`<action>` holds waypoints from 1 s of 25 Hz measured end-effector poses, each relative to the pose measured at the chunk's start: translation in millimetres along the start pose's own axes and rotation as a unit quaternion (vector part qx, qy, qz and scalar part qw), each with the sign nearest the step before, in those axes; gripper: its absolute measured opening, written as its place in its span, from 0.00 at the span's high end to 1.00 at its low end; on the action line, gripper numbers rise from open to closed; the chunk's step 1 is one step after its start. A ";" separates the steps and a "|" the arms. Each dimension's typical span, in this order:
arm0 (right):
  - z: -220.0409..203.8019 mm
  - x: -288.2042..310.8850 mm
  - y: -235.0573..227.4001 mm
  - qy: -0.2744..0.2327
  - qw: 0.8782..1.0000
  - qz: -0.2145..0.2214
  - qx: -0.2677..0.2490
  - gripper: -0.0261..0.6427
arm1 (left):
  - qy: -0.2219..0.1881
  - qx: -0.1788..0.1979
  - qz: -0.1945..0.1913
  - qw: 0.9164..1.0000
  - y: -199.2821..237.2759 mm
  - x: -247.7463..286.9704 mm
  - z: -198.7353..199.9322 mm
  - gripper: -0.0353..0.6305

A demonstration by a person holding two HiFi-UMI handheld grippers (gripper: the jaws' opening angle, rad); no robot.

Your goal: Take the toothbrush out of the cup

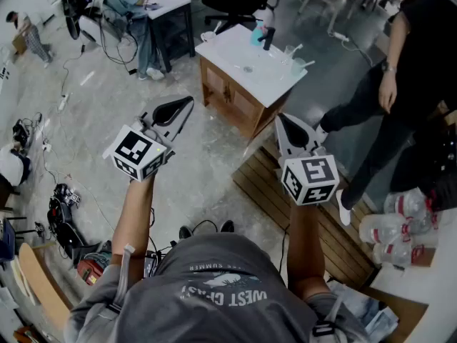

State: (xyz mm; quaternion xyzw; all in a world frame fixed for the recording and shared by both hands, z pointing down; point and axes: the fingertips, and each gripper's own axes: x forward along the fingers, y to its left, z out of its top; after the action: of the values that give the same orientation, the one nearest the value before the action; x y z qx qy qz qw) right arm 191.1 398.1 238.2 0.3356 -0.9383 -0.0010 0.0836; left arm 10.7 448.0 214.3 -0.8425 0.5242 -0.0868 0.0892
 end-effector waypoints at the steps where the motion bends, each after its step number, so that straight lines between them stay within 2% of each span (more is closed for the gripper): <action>1: -1.8 0.1 -5.6 0.000 1.000 0.000 0.001 0.95 | 0.002 -0.002 0.000 1.000 -2.1 5.4 -0.5 0.95; 14: -20.4 8.5 -52.5 0.000 0.999 0.021 0.027 0.95 | 0.024 0.002 0.005 1.000 -15.2 49.4 -7.6 0.95; 18: -23.7 18.0 -60.8 -0.003 0.999 0.018 0.046 0.95 | 0.033 0.000 0.007 0.999 -8.3 53.4 -14.7 0.95; 25: -25.8 45.3 -74.7 0.004 0.999 -0.003 0.046 0.95 | 0.025 -0.009 -0.008 1.000 20.2 78.5 -27.1 0.95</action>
State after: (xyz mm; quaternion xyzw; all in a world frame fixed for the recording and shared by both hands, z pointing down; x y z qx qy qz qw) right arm 207.7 313.1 266.5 0.3417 -0.9361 0.0429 0.0722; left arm 20.8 367.0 239.8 -0.8451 0.5199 -0.1043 0.0679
